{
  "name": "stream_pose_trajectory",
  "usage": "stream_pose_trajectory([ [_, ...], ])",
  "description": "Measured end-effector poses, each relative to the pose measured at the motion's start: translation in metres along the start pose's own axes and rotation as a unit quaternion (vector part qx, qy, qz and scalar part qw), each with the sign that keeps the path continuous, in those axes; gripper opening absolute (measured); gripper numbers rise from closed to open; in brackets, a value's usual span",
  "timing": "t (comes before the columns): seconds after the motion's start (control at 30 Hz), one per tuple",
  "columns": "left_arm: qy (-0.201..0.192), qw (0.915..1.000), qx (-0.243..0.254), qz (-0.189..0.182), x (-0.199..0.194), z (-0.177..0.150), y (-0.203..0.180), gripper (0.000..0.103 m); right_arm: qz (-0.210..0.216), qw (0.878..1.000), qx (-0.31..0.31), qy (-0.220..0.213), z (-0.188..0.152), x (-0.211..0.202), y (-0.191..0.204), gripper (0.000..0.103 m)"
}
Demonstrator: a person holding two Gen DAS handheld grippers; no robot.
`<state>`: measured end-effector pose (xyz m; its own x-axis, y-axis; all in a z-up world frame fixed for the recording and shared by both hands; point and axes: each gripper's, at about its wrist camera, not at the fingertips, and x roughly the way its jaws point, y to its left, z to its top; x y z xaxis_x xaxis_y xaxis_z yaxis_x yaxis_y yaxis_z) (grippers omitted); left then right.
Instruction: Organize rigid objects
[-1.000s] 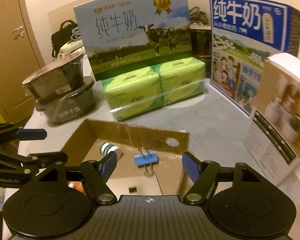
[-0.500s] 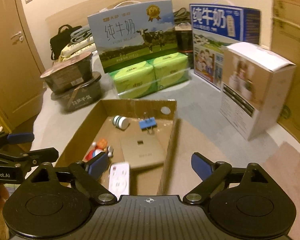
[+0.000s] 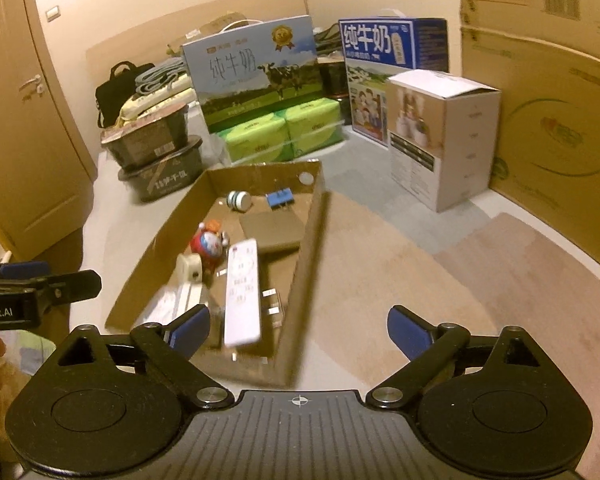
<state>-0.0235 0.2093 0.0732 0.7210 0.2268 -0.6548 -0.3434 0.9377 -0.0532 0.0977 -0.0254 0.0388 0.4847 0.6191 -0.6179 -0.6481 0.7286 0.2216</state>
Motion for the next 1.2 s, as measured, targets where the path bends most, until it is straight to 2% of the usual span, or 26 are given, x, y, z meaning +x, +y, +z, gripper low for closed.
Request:
stream_pose_trajectory([
  [0.3, 0.017, 0.9996, 0.018, -0.010, -0.025, -0.037, -0.018, 0.102, -0.030, 1.000, -0.002, -0.007, -0.038, -0.034, 0.006, 0.095],
  [0.5, 0.018, 0.9995, 0.022, -0.011, -0.032, -0.049, -0.025, 0.102, -0.043, 0.999, 0.008, -0.004, -0.055, -0.047, 0.008, 0.095],
  [0.97, 0.028, 0.9990, 0.030, -0.017, -0.037, -0.073, -0.029, 0.102, -0.055, 0.998, -0.001, 0.023, -0.087, -0.051, 0.014, 0.095],
  [1.2, 0.037, 0.9985, 0.034, -0.021, -0.032, -0.082, -0.033, 0.102, -0.058, 0.998, 0.006, 0.019, -0.093, -0.054, 0.016, 0.095],
])
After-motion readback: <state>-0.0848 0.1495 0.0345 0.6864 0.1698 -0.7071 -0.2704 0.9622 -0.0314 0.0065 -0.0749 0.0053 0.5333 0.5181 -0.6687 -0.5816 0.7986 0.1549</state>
